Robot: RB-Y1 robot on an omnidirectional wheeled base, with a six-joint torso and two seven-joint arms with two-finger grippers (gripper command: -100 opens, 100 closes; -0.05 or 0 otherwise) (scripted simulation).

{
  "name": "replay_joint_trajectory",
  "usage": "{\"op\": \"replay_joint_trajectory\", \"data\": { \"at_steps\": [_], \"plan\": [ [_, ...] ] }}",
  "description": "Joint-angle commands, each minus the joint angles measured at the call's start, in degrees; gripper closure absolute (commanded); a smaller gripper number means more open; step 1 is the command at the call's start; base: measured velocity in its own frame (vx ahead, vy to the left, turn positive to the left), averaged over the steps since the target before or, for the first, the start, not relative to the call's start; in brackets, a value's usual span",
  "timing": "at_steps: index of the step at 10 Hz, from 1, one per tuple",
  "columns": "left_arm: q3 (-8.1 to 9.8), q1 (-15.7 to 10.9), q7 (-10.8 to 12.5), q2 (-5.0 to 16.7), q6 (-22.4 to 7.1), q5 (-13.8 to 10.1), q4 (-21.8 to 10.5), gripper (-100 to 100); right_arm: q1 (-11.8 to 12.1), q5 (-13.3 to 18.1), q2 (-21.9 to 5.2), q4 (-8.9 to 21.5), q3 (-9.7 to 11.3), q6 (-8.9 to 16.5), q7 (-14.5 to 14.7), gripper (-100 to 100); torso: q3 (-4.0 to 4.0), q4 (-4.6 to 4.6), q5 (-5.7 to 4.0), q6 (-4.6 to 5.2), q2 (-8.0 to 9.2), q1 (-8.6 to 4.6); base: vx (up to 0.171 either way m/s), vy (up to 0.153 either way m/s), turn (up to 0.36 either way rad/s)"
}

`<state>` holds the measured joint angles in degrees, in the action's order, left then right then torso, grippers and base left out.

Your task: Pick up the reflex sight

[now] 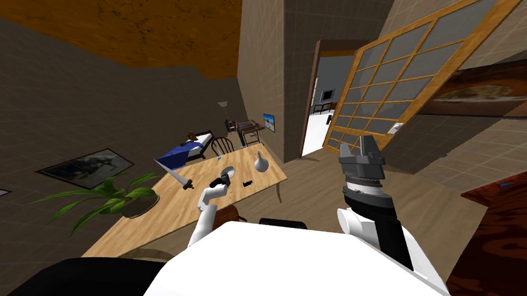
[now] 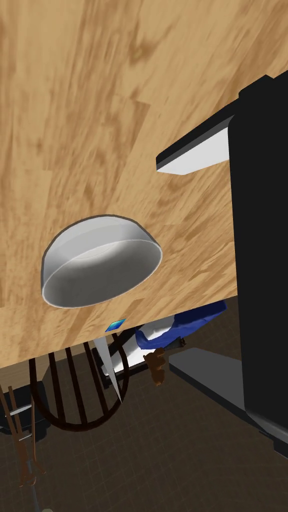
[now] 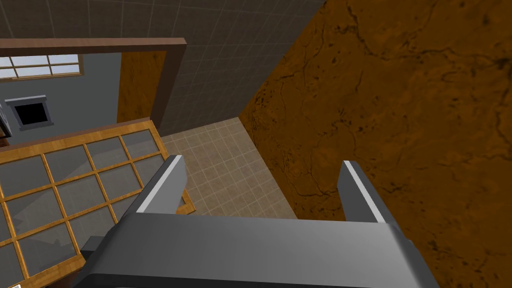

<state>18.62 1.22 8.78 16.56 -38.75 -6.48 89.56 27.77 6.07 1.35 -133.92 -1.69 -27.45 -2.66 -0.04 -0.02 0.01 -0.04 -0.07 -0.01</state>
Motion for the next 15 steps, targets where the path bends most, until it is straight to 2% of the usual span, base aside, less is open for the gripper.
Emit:
{"op": "replay_joint_trajectory", "data": {
  "at_steps": [1, 2, 3, 4, 5, 6, 7, 8, 9, 10, 11, 12, 14, 15],
  "plan": [
    [0.84, -1.5, 0.1, 0.4, -2.9, -0.4, -2.9, -100, 0.0, 0.0, 0.0, 0.0, 0.0, 0.0, 0.0, 0, 0.0, 0.0, 0.0, 0.0, 0.0, 0.0, 0.006, -0.008, -0.097],
    [0.84, -1.5, 0.1, 0.4, -4.1, -0.4, -3.1, -100, 0.0, 0.0, 0.0, 0.0, 0.0, 0.0, 0.0, 0, -0.01, 0.0, 0.0, 0.02, -0.02, -0.01, 0.008, -0.008, -0.064],
    [1.52, -2.8, 0.2, 0.8, -5.8, -0.7, -5.4, -100, 0.0, 0.0, 0.0, 0.0, 0.0, 0.0, 0.0, 0, -0.01, 0.0, -0.01, 0.0, -0.01, -0.02, 0.016, -0.016, -0.125],
    [1.52, -2.8, 0.2, 0.8, -7.2, -0.7, -5.8, -100, 0.0, 0.0, 0.0, 0.0, 0.0, 0.0, 0.0, 0, -0.03, -0.01, -0.01, 0.03, -0.05, -0.05, 0.015, -0.012, -0.073],
    [2.16, -4.2, 0.2, 1.1, -8.9, -1.1, -8.5, -100, 0.0, 0.0, 0.0, 0.0, 0.0, 0.0, 0.0, 0, -0.03, -0.01, -0.01, -0.01, -0.05, -0.03, 0.017, -0.015, -0.132],
    [2.16, -4.2, 0.2, 1.1, -10.0, -1.1, -8.6, -100, 0.0, 0.0, 0.0, 0.0, 0.0, 0.0, 0.0, 0, -0.03, -0.01, -0.01, 0.03, -0.06, -0.04, 0.015, -0.011, -0.065],
    [2.75, -5.5, 0.2, 1.5, -11.6, -1.4, -11.2, -100, 0.0, 0.0, 0.0, 0.0, 0.0, 0.0, 0.0, 0, -0.03, -0.01, -0.01, -0.01, -0.05, -0.03, 0.025, -0.014, -0.104],
    [2.75, -5.5, 0.2, 1.5, -12.7, -1.4, -11.2, -100, 0.0, 0.0, 0.0, 0.0, 0.0, 0.0, 0.0, 0, -0.04, -0.01, -0.01, 0.01, -0.07, -0.04, 0.026, -0.01, -0.063],
    [3.31, -6.8, 0.2, 1.8, -14.6, -1.8, -13.7, -100, 0.0, 0.0, 0.0, 0.0, 0.0, 0.0, 0.0, 0, -0.04, -0.01, -0.01, -0.01, -0.08, -0.03, 0.028, -0.013, -0.106],
    [3.31, -6.8, 0.2, 1.8, -15.3, -1.8, -13.9, -100, 0.0, 0.0, 0.0, 0.0, 0.0, 0.0, 0.0, 0, -0.06, -0.02, -0.01, 0.02, -0.1, -0.04, 0.026, -0.013, -0.06],
    [3.83, -8.1, 0.2, 2.1, -17.3, -2.1, -16.4, -100, 0.0, 0.0, 0.0, 0.0, 0.0, 0.0, 0.0, 0, -0.05, -0.02, -0.01, -0.01, -0.09, -0.05, 0.035, -0.017, -0.094],
    [3.83, -8.1, 0.2, 2.1, -17.8, -2.1, -16.4, -100, 0.0, 0.0, 0.0, 0.0, 0.0, 0.0, 0.0, 0, -0.06, -0.02, -0.01, 0.01, -0.11, -0.06, 0.028, -0.016, -0.066],
    [4.77, -10.4, 0.1, 2.8, -21.4, -2.8, -20.3, -100, 0.0, 0.0, 0.0, 0.0, 0.0, 0.0, 0.0, 0, -0.05, -0.02, -0.02, 0.01, -0.09, -0.06, 0.035, -0.019, -0.143],
    [4.77, -10.4, 0.1, 2.8, -22.3, -2.8, -21.2, -100, 0.0, 0.0, 0.0, 0.0, 0.0, 0.0, 0.0, 0, -0.08, -0.02, -0.02, 0.01, -0.14, -0.08, 0.037, -0.019, -0.044]
  ]
}}
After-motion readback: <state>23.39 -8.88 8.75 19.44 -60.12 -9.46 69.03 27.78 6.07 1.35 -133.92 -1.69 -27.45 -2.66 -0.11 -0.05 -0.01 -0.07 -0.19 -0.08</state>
